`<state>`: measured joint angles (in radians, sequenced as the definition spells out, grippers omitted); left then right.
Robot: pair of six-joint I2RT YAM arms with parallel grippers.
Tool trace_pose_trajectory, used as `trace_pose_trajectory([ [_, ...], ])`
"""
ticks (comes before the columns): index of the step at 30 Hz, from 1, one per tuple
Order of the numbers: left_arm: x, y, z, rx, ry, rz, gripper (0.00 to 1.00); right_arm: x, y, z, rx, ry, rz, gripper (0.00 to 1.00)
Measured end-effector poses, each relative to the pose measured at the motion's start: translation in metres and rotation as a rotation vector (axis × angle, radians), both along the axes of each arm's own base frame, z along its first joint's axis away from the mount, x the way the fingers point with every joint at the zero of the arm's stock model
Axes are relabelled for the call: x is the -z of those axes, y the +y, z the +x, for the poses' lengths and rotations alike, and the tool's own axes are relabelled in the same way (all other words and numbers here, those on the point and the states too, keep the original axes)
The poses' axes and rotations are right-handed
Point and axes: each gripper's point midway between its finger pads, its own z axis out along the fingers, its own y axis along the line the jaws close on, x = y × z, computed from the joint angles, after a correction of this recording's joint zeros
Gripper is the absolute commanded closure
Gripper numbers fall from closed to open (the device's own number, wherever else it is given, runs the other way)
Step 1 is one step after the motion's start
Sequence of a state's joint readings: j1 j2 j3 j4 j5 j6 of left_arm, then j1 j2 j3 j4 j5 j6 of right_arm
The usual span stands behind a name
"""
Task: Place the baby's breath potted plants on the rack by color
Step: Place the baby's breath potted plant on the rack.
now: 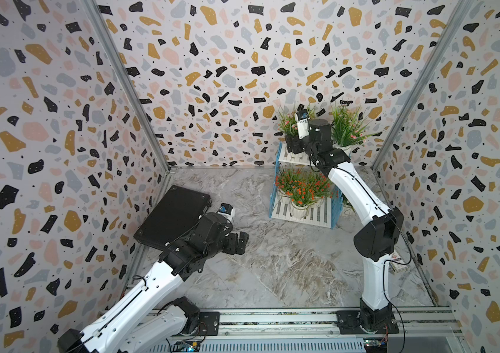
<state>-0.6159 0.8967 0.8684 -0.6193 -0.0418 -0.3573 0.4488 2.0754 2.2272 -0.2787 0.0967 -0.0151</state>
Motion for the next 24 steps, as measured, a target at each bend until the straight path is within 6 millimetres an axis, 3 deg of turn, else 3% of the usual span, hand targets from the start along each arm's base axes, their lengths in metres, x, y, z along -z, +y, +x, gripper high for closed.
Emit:
trace_pose_trajectory([
  [24, 0.003, -0.0047, 0.0041, 0.006, 0.007, -0.002, 0.01, 0.0024, 0.0103, -0.0032, -0.049, 0.037, 0.073, 0.33],
])
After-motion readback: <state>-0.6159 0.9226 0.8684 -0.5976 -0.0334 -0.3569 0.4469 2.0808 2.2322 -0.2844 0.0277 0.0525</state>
